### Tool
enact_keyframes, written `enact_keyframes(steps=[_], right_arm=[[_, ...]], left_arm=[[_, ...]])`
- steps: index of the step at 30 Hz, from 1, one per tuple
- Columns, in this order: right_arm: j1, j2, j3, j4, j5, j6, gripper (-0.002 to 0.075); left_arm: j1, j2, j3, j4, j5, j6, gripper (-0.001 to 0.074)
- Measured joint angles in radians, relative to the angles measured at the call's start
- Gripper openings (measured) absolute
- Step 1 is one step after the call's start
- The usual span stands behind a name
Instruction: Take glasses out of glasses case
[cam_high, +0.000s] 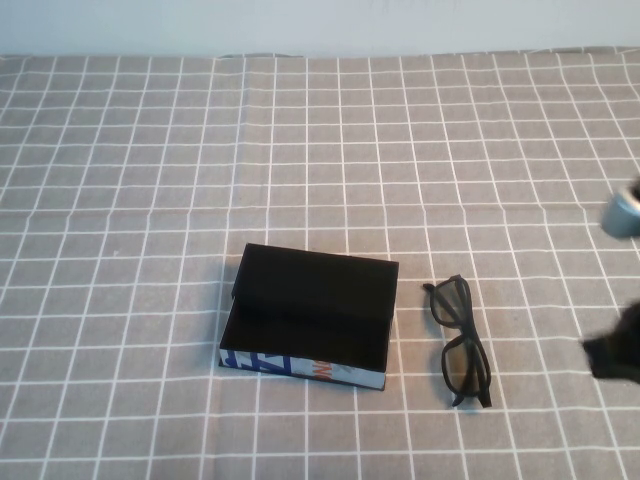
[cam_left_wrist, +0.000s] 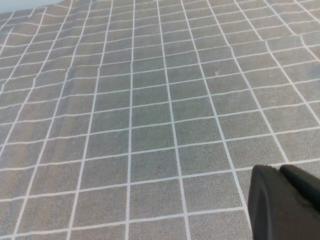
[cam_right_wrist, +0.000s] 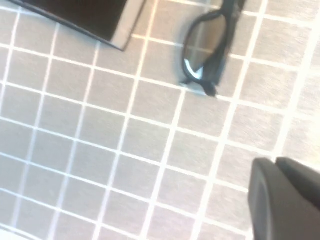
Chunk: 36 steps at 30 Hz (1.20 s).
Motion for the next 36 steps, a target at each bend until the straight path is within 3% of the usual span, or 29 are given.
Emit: enact_keyframes(steps=[5,12,22,27,36], right_arm=[[0.0,-0.119,0.14,-0.017,-0.12,-0.065,-0.0016],[-0.009,-0.22,0.403,-0.059,-0.465,-0.065,-0.0018],[-0.207,-0.649,0.824,-0.108,-0.927,-0.072,-0.0018],[-0.239,-0.89,0.938,-0.11,-0.943,-0.072,-0.0018],[-0.243,-1.12,0.945,-0.107,-0.73,-0.072,-0.0018]], left_arm=[[0.0,0.0,0.0,0.0,0.0,0.0,-0.0004],[0.0,0.0,0.0,0.0,0.0,0.0,-0.0004],[0.0,0.0,0.0,0.0,0.0,0.0,-0.0004],[0.0,0.0,0.0,0.0,0.0,0.0,-0.0004],[0.0,0.0,0.0,0.0,0.0,0.0,-0.0004]])
